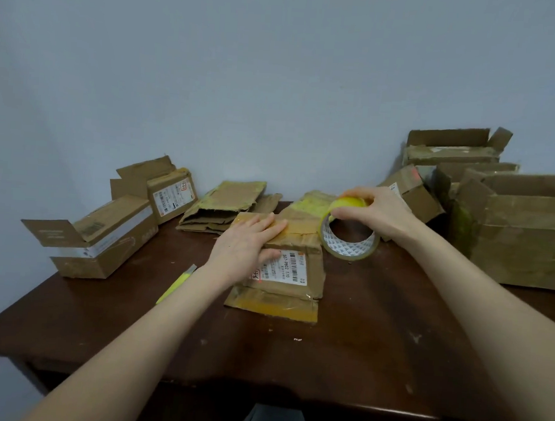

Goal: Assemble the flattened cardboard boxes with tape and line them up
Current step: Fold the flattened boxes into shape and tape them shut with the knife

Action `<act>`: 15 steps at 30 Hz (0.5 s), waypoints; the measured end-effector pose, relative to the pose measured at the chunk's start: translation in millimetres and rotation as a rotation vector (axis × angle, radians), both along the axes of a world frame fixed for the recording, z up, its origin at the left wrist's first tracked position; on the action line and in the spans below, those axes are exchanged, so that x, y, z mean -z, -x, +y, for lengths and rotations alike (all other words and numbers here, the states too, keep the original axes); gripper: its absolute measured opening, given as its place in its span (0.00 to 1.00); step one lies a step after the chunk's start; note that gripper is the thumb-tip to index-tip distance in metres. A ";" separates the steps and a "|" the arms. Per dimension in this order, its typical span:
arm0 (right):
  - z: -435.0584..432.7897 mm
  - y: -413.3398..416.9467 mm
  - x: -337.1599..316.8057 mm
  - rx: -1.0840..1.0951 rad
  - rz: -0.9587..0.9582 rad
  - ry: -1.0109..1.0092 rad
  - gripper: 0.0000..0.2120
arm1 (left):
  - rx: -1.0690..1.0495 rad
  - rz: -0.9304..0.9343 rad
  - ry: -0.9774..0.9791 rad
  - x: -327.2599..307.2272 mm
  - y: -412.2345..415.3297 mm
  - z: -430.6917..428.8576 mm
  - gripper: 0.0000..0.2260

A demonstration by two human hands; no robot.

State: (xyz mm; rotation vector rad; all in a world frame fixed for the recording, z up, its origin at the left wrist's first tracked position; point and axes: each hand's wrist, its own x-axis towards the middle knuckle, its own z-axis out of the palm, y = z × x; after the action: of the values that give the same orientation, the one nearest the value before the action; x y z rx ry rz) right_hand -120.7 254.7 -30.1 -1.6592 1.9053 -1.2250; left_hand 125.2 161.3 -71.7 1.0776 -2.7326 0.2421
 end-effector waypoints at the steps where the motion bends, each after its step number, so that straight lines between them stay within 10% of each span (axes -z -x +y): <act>1: 0.2 -1.0 2.7 0.005 0.003 0.004 0.19 | -0.020 -0.030 0.001 -1.8 1.7 1.9 0.28; 15: -8.8 -13.0 24.2 -0.032 -0.077 0.045 0.23 | -0.039 0.061 0.010 -0.4 48.5 36.0 0.33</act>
State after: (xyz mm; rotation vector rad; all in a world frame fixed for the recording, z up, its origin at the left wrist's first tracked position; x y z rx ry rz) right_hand -107.7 245.9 -54.3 -1.6340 1.8117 -1.3085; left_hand 76.7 197.3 -71.3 1.1173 -2.6562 0.2241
